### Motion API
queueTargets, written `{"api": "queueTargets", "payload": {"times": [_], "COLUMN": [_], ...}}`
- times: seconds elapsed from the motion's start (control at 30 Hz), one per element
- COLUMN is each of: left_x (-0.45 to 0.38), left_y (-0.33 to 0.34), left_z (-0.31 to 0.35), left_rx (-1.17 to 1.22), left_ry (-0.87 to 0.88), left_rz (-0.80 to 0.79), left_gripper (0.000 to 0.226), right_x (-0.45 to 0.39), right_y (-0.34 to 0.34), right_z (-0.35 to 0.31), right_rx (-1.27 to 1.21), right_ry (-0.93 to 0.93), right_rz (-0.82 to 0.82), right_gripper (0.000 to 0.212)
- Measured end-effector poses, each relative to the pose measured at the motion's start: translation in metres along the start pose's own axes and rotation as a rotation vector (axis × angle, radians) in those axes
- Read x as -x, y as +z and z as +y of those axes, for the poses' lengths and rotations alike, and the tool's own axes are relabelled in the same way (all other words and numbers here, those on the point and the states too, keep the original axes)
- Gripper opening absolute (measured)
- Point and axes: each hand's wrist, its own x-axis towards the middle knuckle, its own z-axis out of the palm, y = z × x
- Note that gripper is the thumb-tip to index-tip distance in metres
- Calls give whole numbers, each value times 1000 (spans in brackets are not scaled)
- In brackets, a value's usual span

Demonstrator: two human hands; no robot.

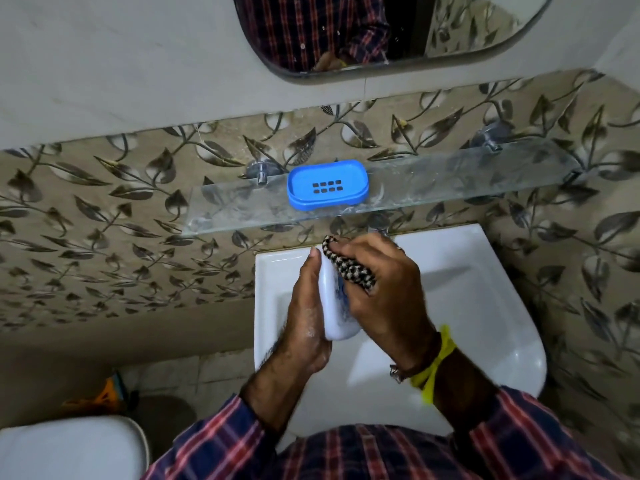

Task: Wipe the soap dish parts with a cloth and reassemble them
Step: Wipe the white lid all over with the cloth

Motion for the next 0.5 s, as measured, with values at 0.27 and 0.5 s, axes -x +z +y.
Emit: {"api": "queueTargets", "payload": {"times": [0.27, 0.5], "left_x": [-6, -6], "left_y": [4, 8], "left_z": [14, 25], "left_rx": [110, 75], "left_ry": [-25, 40], "left_rz": [2, -52], "left_gripper": [58, 44], "right_x": [-10, -4], "right_y": [-3, -6], "right_z": [-5, -11], "right_rx": [-19, 79], "right_ry": [7, 12], "right_rz": [3, -22], "right_gripper": [41, 37]}}
